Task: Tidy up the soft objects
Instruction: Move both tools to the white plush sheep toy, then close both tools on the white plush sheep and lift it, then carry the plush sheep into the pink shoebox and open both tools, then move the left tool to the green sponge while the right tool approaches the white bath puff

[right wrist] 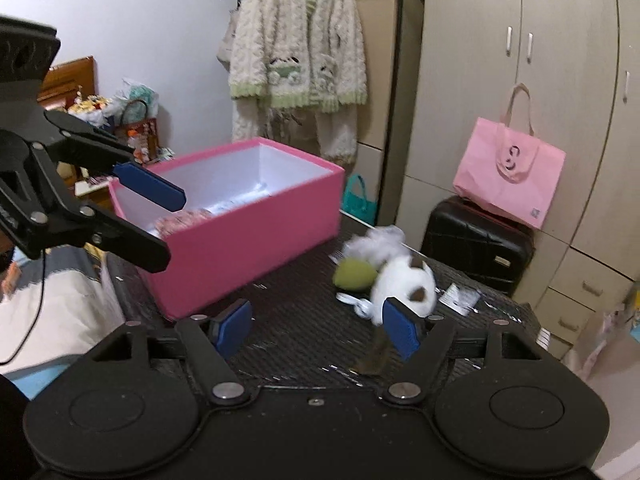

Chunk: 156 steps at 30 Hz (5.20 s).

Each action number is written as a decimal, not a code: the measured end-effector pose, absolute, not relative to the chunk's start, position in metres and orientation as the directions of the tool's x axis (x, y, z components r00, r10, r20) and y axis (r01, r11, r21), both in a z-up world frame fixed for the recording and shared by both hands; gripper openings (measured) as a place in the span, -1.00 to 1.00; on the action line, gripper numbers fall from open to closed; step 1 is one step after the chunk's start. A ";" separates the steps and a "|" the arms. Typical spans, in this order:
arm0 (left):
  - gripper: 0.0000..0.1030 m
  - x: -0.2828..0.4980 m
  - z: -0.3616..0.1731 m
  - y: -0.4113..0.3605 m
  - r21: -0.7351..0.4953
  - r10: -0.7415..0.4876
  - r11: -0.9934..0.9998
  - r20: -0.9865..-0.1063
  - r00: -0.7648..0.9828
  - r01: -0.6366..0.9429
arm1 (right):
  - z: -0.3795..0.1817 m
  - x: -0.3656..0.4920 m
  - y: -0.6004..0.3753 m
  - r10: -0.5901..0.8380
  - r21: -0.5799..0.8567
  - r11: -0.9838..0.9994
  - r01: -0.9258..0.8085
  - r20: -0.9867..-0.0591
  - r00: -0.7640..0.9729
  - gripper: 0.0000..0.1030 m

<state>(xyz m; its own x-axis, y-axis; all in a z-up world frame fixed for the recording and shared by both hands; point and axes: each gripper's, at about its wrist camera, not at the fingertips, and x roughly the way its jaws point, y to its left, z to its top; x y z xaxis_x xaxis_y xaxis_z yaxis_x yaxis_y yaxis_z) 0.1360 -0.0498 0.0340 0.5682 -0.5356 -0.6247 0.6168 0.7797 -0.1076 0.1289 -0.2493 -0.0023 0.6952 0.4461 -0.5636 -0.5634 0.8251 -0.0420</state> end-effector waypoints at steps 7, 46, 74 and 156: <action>0.45 0.164 0.004 -0.082 -0.210 -0.569 0.784 -0.619 0.540 0.585 | -0.041 0.159 -0.265 0.430 -0.053 0.831 -0.554 -0.570 0.700 0.53; 0.48 0.267 -0.085 -0.143 -0.311 -0.482 0.876 -0.609 0.630 0.370 | -0.104 0.260 -0.275 0.529 0.024 0.780 -0.625 -0.558 0.639 0.33; 0.49 0.152 -0.025 -0.099 -0.424 -0.636 0.763 -0.623 0.455 0.487 | -0.039 0.122 -0.250 0.509 0.110 0.827 -0.552 -0.563 0.651 0.32; 0.64 0.109 0.086 0.055 -0.057 -0.392 0.898 -0.555 0.734 0.436 | 0.064 0.127 -0.121 0.460 -0.071 0.797 -0.600 -0.572 0.679 0.59</action>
